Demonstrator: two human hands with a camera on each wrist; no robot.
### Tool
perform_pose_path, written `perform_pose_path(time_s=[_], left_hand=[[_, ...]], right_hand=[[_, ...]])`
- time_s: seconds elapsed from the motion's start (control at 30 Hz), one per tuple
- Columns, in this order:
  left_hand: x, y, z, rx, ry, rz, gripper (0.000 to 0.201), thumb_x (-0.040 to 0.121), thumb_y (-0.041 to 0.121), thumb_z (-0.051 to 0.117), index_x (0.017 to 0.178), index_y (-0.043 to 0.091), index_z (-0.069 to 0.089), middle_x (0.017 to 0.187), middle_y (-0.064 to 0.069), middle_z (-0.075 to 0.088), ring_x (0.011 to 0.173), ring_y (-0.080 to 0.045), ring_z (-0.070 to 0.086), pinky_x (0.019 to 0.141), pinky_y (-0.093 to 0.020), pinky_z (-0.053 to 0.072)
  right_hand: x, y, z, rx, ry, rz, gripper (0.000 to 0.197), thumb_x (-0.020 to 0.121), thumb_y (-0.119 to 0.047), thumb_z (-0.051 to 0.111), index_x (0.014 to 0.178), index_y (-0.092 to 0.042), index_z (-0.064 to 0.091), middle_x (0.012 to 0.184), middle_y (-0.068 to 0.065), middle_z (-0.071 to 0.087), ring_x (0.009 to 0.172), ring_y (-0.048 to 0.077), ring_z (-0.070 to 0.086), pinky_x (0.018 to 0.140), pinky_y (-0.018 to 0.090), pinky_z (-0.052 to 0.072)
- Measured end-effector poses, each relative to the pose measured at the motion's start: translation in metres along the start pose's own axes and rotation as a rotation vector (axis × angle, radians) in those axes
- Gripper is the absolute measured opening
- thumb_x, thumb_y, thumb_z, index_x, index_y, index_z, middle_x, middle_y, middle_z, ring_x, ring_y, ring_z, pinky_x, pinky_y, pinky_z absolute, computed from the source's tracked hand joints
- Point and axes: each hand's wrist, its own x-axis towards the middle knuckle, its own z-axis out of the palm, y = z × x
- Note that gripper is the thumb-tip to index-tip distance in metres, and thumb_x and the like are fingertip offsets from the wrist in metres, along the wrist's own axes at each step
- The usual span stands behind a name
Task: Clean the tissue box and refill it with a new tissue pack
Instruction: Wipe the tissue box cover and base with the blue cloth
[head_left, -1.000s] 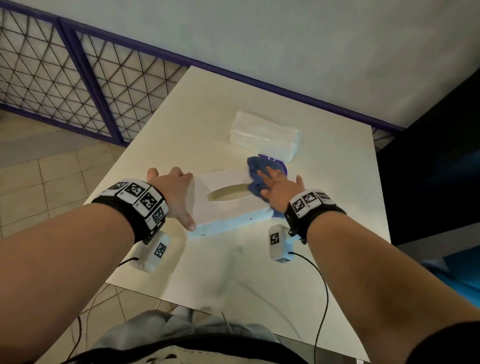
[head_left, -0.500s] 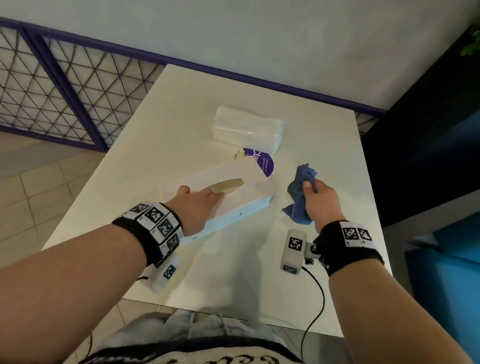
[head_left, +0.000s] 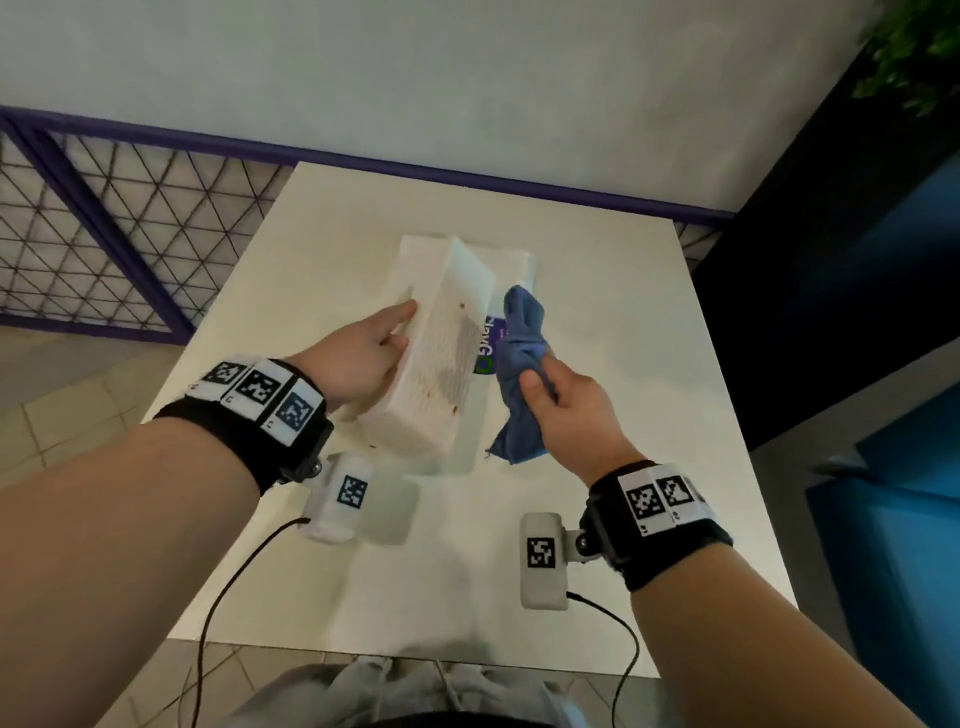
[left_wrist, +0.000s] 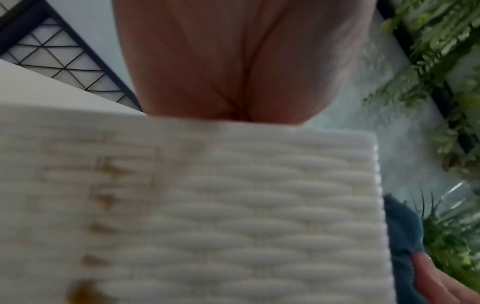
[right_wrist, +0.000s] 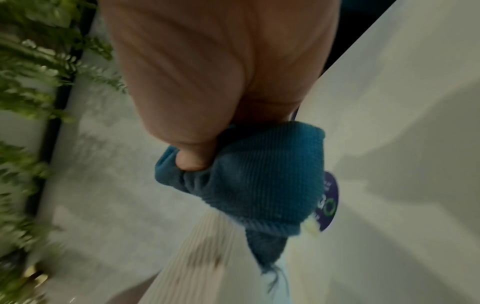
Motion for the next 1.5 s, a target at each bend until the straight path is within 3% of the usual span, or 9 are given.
perform_pose_path(time_s=[0.07,0.13,0.2,0.3,0.53,0.77,1.0,1.3,1.5], left_hand=[[0.001,0.008,-0.001,-0.056,0.039,0.036,0.046,0.101,0.022,0.038,0.147,0.028,0.032,0.143,-0.003,0.047,0.134,-0.023,0.041,0.114,-0.039,0.029],[0.0,0.014,0.0,-0.042,0.041,0.076,0.045,0.1,0.016,0.04,0.145,0.022,0.036,0.14,-0.009,0.051,0.129,-0.027,0.047,0.111,-0.043,0.034],[-0.002,0.015,0.001,-0.011,0.007,0.079,0.04,0.097,0.018,0.045,0.137,0.024,0.043,0.134,-0.011,0.056,0.12,-0.028,0.054,0.106,-0.045,0.039],[-0.009,0.01,0.003,-0.138,-0.045,0.054,0.041,0.088,0.036,0.045,0.128,0.042,0.051,0.129,-0.001,0.062,0.12,-0.02,0.056,0.109,-0.045,0.037],[-0.013,0.014,0.017,-0.381,-0.019,-0.003,0.039,0.096,0.025,0.046,0.135,0.032,0.051,0.131,-0.003,0.059,0.123,-0.02,0.053,0.111,-0.041,0.036],[-0.018,0.013,0.004,-0.486,0.099,-0.113,0.04,0.095,-0.009,0.034,0.134,-0.007,0.042,0.13,-0.027,0.053,0.078,-0.017,0.056,0.066,-0.027,0.049],[-0.023,0.019,0.012,-0.597,0.007,-0.023,0.042,0.1,0.004,0.036,0.14,0.014,0.046,0.135,-0.014,0.055,0.128,-0.027,0.049,0.112,-0.038,0.032],[-0.02,0.017,0.005,-0.616,0.117,-0.069,0.039,0.095,-0.01,0.037,0.132,-0.004,0.045,0.116,-0.015,0.06,0.1,-0.028,0.065,0.068,-0.017,0.052],[-0.021,0.015,0.02,-0.661,0.016,-0.028,0.041,0.1,0.007,0.041,0.14,0.015,0.047,0.137,-0.006,0.055,0.127,-0.02,0.05,0.112,-0.038,0.034]], right_hand=[[-0.003,-0.017,0.014,0.057,-0.088,-0.113,0.05,0.099,-0.025,0.043,0.147,-0.023,0.031,0.124,0.012,0.062,0.103,0.011,0.051,0.093,0.02,0.036],[-0.011,-0.031,0.035,0.068,-0.238,-0.237,0.055,0.1,-0.022,0.042,0.15,-0.022,0.021,0.158,0.006,0.024,0.139,0.012,0.026,0.112,0.023,0.018],[-0.013,-0.036,0.049,0.007,-0.296,-0.288,0.057,0.1,-0.023,0.04,0.151,-0.025,0.013,0.162,-0.001,-0.001,0.148,0.015,-0.007,0.119,0.033,0.003],[0.014,-0.031,0.038,-0.076,-0.261,-0.217,0.06,0.101,-0.027,0.036,0.151,-0.026,0.004,0.161,0.001,-0.01,0.148,0.022,-0.011,0.121,0.045,0.002],[0.057,-0.043,0.014,-0.171,-0.242,-0.057,0.056,0.102,-0.035,0.029,0.152,-0.025,0.006,0.162,0.005,-0.007,0.15,0.023,-0.005,0.122,0.042,0.006],[-0.009,-0.058,0.049,-0.203,-0.409,-0.315,0.057,0.101,-0.032,0.035,0.151,-0.029,0.008,0.162,-0.001,-0.007,0.148,0.015,-0.011,0.117,0.037,-0.007],[0.045,-0.05,0.029,-0.195,-0.22,-0.133,0.055,0.102,-0.032,0.029,0.151,-0.03,0.003,0.161,0.001,-0.01,0.149,0.02,-0.01,0.121,0.051,0.002],[-0.005,-0.055,0.049,-0.241,-0.335,-0.353,0.057,0.101,-0.033,0.035,0.151,-0.032,0.008,0.162,-0.002,-0.007,0.149,0.019,-0.01,0.116,0.041,-0.007],[0.065,-0.045,0.017,-0.227,-0.165,-0.118,0.053,0.102,-0.033,0.029,0.152,-0.025,0.01,0.162,0.005,-0.004,0.149,0.025,-0.005,0.119,0.053,0.005]])
